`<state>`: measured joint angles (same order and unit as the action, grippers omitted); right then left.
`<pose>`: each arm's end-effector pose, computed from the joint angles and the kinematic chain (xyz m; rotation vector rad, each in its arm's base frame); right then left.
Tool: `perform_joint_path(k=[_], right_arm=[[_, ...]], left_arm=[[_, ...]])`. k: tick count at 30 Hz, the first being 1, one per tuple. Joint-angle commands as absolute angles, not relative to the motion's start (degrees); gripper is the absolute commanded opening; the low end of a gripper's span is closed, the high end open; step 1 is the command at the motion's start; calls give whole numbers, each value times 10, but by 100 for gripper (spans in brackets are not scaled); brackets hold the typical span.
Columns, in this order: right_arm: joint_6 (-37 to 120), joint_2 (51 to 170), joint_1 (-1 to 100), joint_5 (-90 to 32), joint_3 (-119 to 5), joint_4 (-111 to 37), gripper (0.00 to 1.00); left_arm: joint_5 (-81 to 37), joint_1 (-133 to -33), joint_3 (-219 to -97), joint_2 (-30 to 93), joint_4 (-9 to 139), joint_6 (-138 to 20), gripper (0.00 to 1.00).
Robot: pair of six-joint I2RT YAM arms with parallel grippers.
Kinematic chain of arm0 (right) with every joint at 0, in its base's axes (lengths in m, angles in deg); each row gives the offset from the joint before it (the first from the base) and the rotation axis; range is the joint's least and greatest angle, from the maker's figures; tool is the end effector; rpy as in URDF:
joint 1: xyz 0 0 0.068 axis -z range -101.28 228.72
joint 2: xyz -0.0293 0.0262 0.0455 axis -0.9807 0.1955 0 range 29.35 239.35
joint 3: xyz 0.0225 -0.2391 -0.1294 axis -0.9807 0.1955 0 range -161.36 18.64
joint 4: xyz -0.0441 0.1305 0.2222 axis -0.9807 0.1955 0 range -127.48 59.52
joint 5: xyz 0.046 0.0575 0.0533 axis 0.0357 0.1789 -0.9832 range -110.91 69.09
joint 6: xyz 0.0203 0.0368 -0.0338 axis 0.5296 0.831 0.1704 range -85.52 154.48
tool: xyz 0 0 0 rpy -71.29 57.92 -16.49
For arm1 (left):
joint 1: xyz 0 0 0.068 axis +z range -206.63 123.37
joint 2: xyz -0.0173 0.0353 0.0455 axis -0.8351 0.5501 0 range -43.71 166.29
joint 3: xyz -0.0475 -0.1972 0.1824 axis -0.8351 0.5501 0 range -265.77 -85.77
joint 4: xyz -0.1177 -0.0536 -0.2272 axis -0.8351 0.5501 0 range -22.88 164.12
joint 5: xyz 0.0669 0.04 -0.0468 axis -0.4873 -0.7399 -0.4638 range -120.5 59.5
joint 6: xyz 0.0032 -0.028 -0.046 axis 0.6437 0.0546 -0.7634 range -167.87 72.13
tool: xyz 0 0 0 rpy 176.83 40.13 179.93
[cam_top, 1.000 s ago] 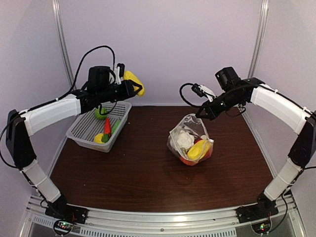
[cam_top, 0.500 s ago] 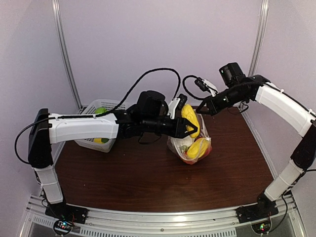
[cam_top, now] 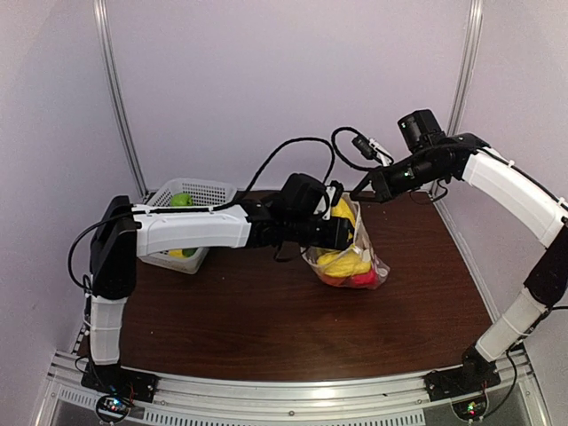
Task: Place the food in the zip-top bag and seal the zipper
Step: Place the fake fruit in the zipper food storage bag.
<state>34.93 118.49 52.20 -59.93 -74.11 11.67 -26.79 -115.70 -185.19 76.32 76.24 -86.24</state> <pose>0.2834 0.1664 0.3802 -0.8603 2.2086 1.0320 0.2538 -0.4281 0.2575 0.4525 2.2385 -1.0448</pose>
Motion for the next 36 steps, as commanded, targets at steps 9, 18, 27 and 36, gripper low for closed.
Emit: perform_joint_path(k=[9,18,27,36], right_arm=[[360,1165,531,-647,-736,63,0],[359,1159,544,-654,-728,58,0],[356,1159,548,-655,-726,53,0],[352,1156,548,-651,-712,51,0]], left_arm=[[-191,-1156,-1866,724,734,-826,98],[-220,-1132,-1896,650,827,-790,98],[-314,-1090,-1875,527,1005,-758,97],[-426,-886,-1656,385,1185,-732,91]])
